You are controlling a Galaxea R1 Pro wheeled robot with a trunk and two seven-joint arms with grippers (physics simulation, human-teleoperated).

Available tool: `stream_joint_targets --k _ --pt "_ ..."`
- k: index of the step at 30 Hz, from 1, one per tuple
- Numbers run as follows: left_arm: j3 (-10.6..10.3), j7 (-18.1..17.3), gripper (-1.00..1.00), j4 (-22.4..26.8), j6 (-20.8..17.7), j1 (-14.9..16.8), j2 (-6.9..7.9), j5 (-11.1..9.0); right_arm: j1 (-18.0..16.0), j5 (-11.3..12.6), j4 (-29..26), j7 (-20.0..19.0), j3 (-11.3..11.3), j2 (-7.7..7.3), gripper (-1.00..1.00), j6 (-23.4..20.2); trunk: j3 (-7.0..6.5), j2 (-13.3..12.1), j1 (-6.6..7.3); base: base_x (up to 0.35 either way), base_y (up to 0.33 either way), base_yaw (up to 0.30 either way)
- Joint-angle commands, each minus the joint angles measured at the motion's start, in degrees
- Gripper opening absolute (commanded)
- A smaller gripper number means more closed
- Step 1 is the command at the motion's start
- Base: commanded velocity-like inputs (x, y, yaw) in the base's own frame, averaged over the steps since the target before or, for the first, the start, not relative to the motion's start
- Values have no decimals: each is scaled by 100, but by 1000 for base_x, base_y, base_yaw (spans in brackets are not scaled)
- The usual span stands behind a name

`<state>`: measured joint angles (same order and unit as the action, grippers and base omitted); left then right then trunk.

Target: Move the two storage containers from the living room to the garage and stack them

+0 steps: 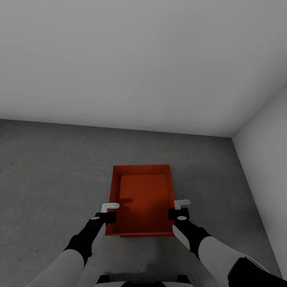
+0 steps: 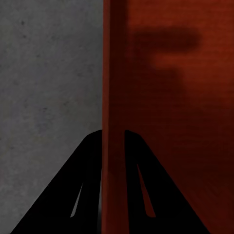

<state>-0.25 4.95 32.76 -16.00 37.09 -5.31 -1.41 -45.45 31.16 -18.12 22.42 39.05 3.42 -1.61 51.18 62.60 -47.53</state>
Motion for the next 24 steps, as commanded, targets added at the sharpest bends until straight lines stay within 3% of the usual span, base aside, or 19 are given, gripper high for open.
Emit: stream_joint_targets --k 1,6,24 --pt "-107 -29 -100 20 -25 0 3 9 -7 145 283 70 103 -8 -100 -33 3 3 0 0 0 0" --pt "-107 -29 -100 20 -26 0 3 9 -7 145 283 70 103 -7 -100 -33 3 3 0 0 0 0" --pt "-107 -29 -100 20 -26 0 3 9 -7 145 283 70 103 -8 -100 -33 326 725 -396 0 0 0"
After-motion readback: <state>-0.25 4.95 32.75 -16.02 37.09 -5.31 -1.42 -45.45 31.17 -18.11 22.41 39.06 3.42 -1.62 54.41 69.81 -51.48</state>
